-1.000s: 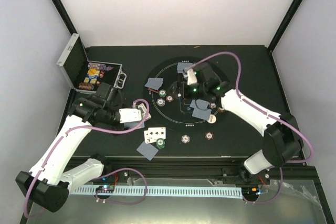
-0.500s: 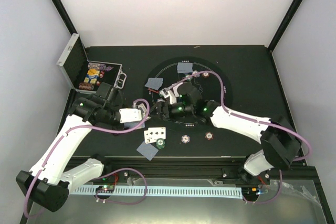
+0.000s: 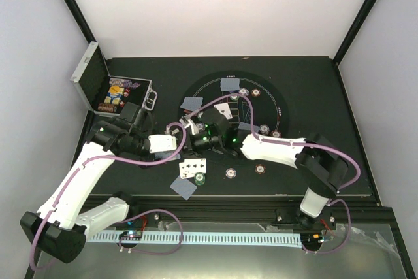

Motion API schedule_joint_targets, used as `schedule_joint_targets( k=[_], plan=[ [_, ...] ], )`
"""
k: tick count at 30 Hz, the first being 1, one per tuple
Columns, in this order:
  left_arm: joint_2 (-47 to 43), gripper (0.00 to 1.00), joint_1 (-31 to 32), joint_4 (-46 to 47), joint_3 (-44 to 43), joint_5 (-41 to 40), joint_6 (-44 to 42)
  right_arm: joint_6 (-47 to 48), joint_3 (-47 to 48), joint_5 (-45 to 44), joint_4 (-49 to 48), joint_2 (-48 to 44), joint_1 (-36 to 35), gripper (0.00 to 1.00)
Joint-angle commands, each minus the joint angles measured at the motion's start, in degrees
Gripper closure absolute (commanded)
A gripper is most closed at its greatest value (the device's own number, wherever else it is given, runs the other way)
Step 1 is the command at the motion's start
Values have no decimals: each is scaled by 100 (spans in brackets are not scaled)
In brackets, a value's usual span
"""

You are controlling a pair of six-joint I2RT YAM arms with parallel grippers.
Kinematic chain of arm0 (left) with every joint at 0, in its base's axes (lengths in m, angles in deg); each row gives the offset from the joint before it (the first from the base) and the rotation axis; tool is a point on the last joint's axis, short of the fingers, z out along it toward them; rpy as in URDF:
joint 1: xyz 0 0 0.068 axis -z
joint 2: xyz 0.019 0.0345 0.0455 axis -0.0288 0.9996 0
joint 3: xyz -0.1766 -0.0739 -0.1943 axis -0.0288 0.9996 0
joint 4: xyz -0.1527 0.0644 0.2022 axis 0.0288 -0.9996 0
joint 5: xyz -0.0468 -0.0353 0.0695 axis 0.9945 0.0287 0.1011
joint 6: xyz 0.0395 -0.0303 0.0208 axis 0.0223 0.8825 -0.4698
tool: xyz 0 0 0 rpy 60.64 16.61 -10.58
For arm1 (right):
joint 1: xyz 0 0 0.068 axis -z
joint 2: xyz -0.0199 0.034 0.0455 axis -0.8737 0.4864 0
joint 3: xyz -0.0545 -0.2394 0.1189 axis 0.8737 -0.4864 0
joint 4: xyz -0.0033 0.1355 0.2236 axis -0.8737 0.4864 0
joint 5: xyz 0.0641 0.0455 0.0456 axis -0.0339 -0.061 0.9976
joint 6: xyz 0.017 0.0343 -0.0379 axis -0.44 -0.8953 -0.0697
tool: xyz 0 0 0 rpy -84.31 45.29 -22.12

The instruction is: Distribute texas hold em gaming equipment

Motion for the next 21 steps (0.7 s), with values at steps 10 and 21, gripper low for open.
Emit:
schedule_joint_targets(
  k=[10, 21],
  plan=[
    [-26, 99, 30, -6, -244, 145, -101, -242, 176, 314, -368, 579, -91, 28],
    [-51, 98, 30, -20, -243, 140, -122, 9, -267, 314, -34, 353, 350, 34]
  ],
)
